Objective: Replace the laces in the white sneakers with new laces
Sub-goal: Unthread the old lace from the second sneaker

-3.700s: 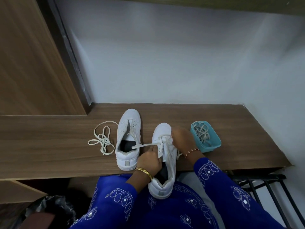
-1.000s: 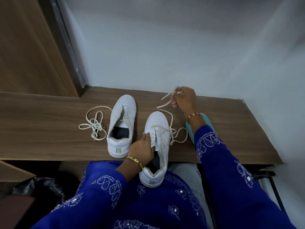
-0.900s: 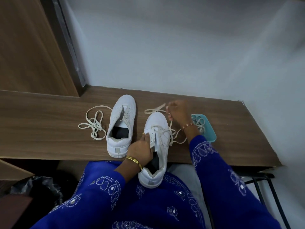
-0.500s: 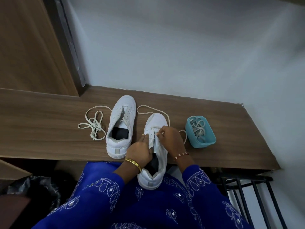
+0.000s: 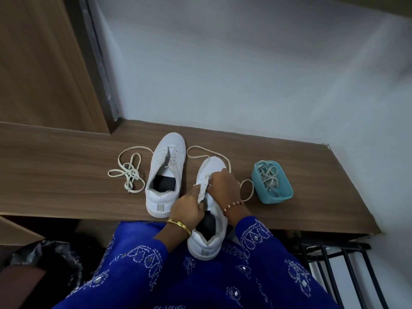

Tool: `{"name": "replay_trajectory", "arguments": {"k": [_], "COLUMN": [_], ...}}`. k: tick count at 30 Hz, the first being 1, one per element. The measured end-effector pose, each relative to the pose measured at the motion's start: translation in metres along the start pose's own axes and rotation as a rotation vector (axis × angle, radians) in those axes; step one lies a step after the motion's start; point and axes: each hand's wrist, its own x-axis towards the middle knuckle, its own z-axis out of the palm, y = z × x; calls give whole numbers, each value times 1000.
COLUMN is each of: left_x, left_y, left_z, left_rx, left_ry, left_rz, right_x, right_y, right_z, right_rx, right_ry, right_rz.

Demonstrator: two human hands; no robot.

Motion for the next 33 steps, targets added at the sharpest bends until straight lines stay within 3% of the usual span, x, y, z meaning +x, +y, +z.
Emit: {"name": "replay_trajectory", "arguments": {"k": [3, 7, 10, 14, 18, 26, 30, 33], "left_x": [1, 2, 6, 10, 10, 10, 10, 10], "left_y": [-1, -1, 1, 1, 9, 17, 15, 16], "left_z": [1, 3, 4, 1, -3, -1, 0, 1], "left_rx": [12, 56, 124, 236, 372, 449, 445, 442], "left_ry": [-45, -118, -166, -253, -295, -307, -300, -284], "left_rz": [-17, -64, -66, -53, -61, -67, -57, -48], "right_x": [6, 22, 27, 26, 34, 52, 49, 44], "right_y": [0, 4, 14, 18, 3, -10, -12, -11], "right_z": [3, -8, -25, -45, -73, -154, -157, -144], "right_rx": [41, 104, 400, 860, 1193, 1427, 1725, 1716], "right_ry": [-30, -237, -403, -471, -427, -189, -130, -176], "right_rz": [16, 2, 95, 280, 315, 130, 73, 71]}}
